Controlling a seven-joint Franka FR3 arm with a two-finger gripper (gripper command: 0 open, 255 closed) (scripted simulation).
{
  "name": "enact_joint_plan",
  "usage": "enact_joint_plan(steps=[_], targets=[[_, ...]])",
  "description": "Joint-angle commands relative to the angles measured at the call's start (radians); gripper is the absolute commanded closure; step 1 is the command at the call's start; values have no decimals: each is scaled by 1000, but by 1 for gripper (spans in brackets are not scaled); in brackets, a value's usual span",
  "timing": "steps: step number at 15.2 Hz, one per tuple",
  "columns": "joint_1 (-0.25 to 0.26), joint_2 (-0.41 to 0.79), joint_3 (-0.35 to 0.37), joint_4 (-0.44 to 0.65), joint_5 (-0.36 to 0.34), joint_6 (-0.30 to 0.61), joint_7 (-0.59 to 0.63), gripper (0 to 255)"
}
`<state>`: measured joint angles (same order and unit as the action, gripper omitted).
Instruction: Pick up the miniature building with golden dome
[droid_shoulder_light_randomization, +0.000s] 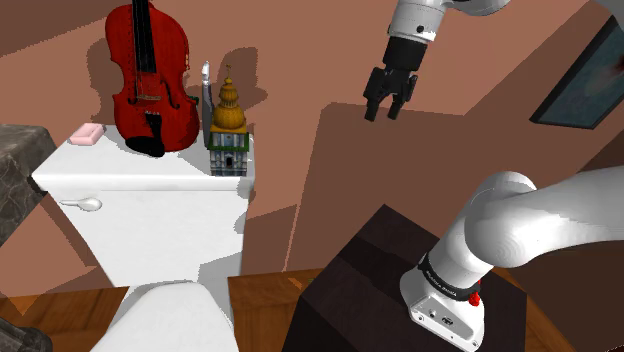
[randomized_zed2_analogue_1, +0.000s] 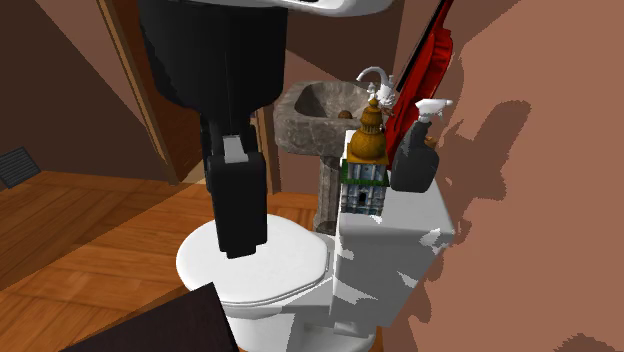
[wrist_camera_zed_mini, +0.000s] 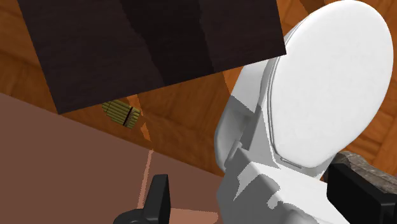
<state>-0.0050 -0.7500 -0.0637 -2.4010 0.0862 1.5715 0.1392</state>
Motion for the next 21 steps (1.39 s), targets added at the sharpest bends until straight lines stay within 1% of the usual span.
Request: enact_joint_plan(steps=[1,6,11,16,21], targets=[[0,0,0,0,0,0,0,0],[2,108,116,80,32,100,180,0],[-13,243,223,198,19,181,362,0],[-37,401,323,354,-44,230,554,0],[-55,584,411,555,-161,233,755,0]])
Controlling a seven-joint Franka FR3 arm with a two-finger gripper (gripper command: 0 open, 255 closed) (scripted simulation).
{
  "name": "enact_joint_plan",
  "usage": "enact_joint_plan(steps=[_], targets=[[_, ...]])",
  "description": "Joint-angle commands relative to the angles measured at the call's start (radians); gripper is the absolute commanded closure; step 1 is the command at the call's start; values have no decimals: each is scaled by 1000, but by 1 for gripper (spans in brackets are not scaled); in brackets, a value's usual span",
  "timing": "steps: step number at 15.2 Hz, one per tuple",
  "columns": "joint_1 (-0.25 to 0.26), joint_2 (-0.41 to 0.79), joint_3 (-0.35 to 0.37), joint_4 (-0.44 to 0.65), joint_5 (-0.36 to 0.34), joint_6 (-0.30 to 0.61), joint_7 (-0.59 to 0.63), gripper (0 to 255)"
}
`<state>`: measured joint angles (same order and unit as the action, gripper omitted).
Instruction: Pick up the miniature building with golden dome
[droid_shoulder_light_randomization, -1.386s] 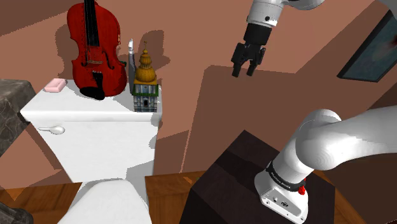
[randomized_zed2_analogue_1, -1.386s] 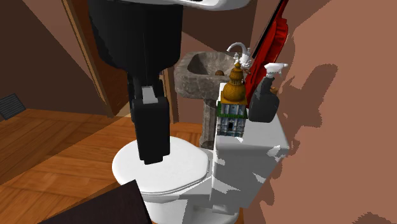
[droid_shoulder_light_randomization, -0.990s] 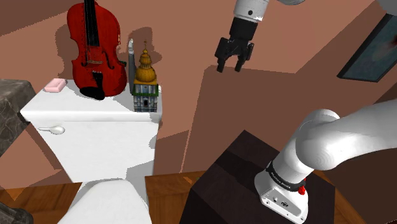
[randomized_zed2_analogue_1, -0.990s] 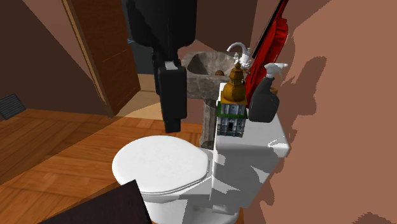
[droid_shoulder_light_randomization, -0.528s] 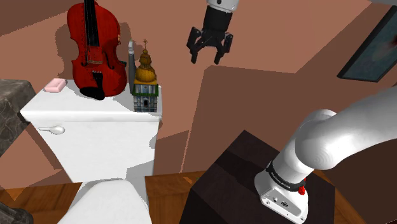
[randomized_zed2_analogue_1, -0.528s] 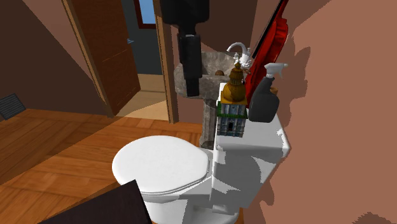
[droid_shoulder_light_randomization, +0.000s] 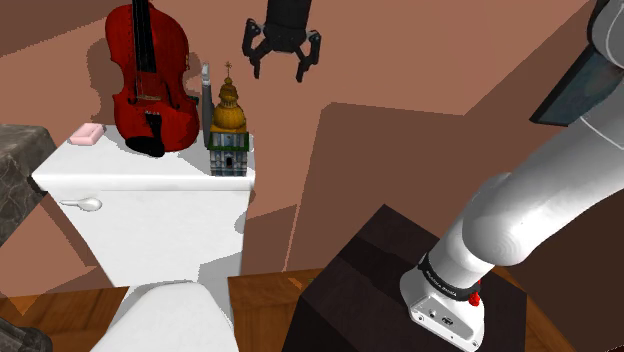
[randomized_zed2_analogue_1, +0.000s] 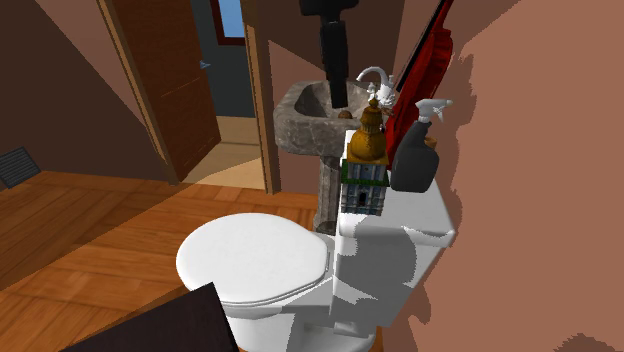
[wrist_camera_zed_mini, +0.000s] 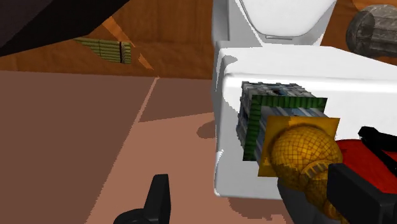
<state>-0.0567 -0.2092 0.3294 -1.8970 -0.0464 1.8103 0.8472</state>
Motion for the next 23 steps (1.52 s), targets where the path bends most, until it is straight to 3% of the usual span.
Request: enact_joint_plan(steps=[1,5,9,18,19,23], targets=[[-3,83,34,98,-58,-12,88,0],[17,258,80,311,-193,-66,245,0],[81,449,93,569,-335,-162,367,0],[67,421,86,431,-327,-51,390,0],[67,423,86,432,-327,-51,391,255],[67,423,85,434,-327,-51,390,255]])
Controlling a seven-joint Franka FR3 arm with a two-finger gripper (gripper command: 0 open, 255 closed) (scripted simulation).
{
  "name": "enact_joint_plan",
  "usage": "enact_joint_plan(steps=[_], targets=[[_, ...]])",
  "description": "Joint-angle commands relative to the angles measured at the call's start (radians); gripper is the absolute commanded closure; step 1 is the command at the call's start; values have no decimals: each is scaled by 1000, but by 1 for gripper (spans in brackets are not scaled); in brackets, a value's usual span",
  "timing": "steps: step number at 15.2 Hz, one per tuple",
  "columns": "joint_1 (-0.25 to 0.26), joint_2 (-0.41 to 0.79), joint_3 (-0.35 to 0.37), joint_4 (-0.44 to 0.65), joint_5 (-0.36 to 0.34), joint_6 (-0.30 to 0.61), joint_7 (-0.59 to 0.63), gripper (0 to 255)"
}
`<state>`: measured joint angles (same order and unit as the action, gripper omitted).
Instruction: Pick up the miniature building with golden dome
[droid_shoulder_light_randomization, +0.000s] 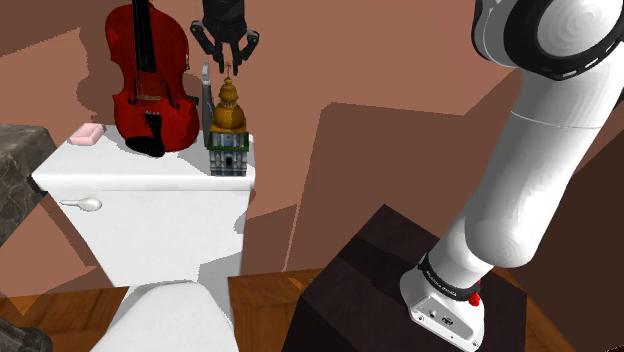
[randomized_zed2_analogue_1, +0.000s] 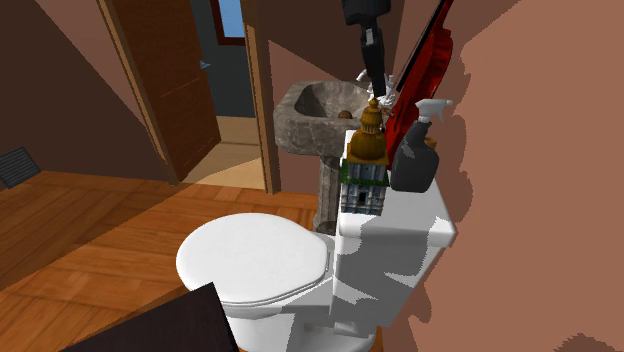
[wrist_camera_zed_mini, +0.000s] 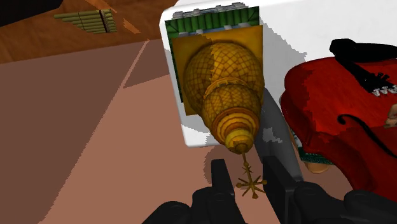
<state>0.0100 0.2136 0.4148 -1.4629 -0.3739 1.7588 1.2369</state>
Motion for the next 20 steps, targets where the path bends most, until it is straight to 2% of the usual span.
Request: enact_joint_plan(steps=[1,5,20], targets=[[0,0,0,-1,0,0,0,255],[0,-2,0,-3,1,0,1,255],[47,76,6,306,-30,-232,-46,255]])
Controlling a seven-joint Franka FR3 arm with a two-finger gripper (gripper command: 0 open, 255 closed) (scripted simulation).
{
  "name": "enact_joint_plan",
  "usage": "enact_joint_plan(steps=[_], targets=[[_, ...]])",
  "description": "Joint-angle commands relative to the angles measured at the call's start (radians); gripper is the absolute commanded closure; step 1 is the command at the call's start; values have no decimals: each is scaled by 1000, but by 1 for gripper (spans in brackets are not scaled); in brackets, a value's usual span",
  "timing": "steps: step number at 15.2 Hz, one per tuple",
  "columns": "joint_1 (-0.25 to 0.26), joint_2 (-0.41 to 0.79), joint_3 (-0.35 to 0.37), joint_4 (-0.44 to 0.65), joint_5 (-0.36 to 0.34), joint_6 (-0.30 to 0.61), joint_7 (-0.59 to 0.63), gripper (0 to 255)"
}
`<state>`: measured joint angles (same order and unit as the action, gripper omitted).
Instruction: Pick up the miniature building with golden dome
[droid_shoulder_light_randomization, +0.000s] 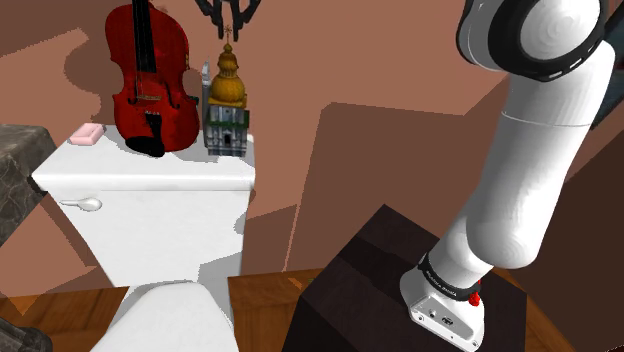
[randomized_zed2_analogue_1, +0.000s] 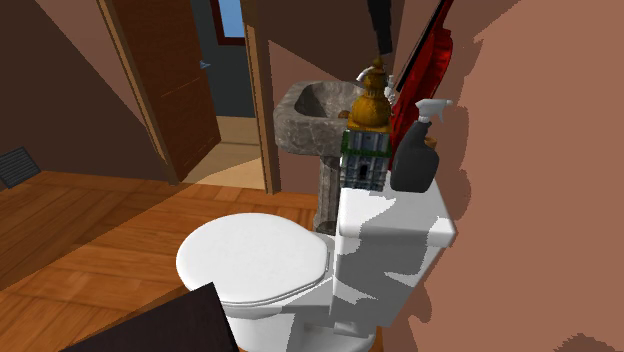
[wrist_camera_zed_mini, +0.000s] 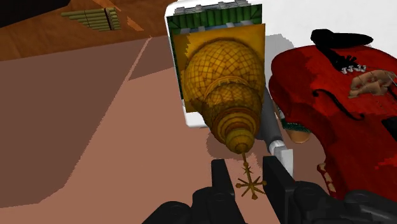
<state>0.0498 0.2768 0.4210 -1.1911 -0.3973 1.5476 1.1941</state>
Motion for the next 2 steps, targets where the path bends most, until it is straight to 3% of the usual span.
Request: enact_joint_plan(steps=[1,2], targets=[[8,14,0,38,-7,-24,-4,255],[8,14,0,38,-7,-24,-4,255]])
